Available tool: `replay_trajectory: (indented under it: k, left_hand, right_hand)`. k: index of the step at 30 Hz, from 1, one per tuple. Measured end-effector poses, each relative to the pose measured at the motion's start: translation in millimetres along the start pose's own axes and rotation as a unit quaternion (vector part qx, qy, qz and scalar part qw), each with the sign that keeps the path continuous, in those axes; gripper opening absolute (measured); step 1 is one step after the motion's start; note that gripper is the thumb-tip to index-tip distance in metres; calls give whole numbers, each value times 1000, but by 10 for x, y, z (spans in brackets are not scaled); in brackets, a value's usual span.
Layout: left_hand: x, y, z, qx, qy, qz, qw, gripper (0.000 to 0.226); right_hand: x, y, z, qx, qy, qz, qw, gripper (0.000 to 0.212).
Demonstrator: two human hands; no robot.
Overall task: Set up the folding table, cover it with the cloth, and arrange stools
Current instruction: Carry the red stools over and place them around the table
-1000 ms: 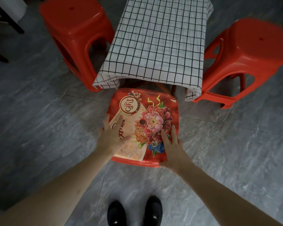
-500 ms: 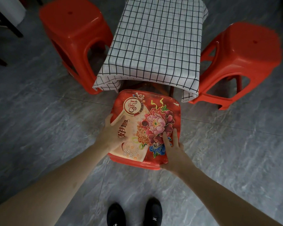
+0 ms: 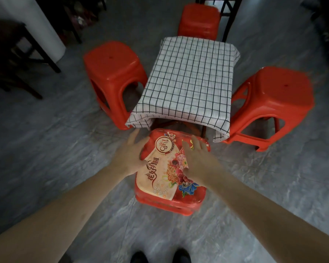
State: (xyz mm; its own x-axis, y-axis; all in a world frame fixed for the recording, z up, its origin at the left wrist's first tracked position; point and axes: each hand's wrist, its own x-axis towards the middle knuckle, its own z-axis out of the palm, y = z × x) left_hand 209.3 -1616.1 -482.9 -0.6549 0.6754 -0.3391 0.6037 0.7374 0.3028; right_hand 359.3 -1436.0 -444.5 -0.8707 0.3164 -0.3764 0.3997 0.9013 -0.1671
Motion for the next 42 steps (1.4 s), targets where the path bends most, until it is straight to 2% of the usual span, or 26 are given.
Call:
replay_trajectory:
  k: [10,18,23,28,34,38,42]
  left_hand:
    - [-888,492,-2020,25,89,-11,996,85]
    - [-1910,573,-3294,67,117,-72,988,85]
    - [-2444,300,-3768,76,164,-135,974,83]
    - [-2745,-101,-3952,64,201,-177,961,81]
    - [-2697,-585,-4083,74,171,-206,961,85]
    - [-2614,-1011,-4237,39,154,-183,970,88]
    - [-2428,-1432,-4369,55,155,-173,971,87]
  right_hand:
    - [-513,-715,-2200,-1,78,-105,991,81]
    - [-948,-1413,-3338,-29,108,-198,974,79]
    - [-989,-1988,-3626,-41,105,-250,962,77]
    - [-898,-2550,-3681,-27,102,-283,953,83]
    - [-638,-3044,-3717,-48,115,-292,948,84]
    - [-363,-3345,-3799,-46,102,-270,956,85]
    - [-58,-3668,-3773,-50,105,-268,956,85]
